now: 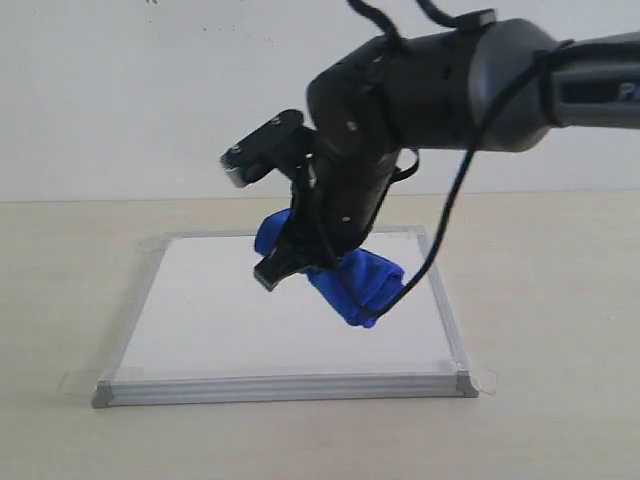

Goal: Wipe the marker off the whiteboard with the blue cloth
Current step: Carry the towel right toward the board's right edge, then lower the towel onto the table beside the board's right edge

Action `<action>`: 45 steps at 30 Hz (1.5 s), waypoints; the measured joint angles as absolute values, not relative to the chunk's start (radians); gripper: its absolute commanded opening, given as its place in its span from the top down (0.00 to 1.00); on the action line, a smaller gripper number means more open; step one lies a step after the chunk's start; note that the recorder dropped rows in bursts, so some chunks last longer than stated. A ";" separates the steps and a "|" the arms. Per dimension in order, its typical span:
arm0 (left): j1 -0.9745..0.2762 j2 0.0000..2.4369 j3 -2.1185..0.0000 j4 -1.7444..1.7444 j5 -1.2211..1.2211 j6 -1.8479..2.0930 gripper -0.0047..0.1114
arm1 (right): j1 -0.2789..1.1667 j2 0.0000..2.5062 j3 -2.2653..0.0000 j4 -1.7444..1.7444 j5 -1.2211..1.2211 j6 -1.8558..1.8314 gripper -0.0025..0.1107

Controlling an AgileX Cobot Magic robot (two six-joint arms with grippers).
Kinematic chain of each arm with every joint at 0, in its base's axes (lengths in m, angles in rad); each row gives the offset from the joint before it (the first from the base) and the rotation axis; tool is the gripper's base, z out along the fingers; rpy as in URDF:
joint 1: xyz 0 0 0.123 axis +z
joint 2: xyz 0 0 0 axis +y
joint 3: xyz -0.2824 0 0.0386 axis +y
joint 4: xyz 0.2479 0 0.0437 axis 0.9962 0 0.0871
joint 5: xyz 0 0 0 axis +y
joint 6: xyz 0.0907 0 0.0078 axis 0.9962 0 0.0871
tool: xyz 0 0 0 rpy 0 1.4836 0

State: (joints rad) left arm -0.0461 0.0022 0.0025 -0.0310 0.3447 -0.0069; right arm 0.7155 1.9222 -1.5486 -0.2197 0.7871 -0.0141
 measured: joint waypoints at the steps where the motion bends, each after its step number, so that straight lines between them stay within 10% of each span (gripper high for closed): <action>1: -0.046 0.002 0.002 -0.031 0.345 -0.007 0.93 | 0.694 1.900 -1.522 -0.219 0.768 -0.007 0.98; 22: -0.046 0.002 0.002 -0.031 0.345 -0.007 0.93 | 0.342 1.803 -1.341 -0.210 0.650 0.163 0.98; 45: -0.046 0.002 0.002 -0.031 0.345 -0.007 0.93 | 0.323 2.019 -1.341 -0.226 0.507 0.330 0.98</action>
